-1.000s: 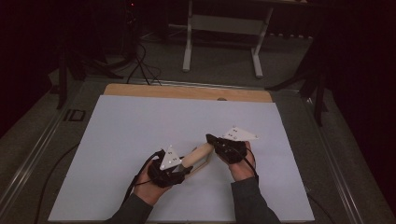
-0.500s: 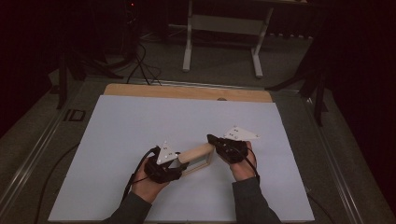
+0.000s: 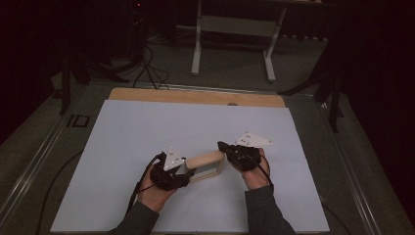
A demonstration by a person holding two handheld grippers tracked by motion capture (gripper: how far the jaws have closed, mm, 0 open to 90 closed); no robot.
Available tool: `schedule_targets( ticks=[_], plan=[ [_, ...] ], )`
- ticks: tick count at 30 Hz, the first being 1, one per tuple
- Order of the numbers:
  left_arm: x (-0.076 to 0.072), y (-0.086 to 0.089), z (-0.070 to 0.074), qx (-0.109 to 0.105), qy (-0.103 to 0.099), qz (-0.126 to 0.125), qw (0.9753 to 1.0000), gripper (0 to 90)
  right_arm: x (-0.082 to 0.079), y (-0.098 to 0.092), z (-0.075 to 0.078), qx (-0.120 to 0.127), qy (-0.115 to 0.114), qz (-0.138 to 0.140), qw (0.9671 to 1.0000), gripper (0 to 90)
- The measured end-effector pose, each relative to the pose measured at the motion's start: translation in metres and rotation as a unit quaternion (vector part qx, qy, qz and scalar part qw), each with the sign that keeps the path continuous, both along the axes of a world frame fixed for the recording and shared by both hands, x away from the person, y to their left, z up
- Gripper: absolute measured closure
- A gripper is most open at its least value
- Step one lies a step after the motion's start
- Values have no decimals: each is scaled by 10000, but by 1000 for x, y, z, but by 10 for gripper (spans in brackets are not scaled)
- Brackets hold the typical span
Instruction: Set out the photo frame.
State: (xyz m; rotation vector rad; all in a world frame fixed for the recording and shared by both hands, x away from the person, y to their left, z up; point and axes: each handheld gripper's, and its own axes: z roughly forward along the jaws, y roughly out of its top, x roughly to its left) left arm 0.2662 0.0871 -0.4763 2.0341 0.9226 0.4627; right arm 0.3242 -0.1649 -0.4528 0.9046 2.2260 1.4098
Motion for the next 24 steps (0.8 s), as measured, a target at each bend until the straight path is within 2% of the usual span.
schedule_targets(
  ticks=[12, 18, 24],
  plan=[
    [2, 2, -1, -12, 40, 181, 9998, 490, -1, 0, 1, -74, -2, -25, 10000, 899],
    [2, 2, -1, 6, 65, 246, 9997, 521, -1, 0, 2, -79, 15, -24, 10000, 900],
    [2, 1, -3, -27, 105, 202, 9997, 546, -2, 0, 3, -111, 23, -7, 9999, 897]
  ],
)
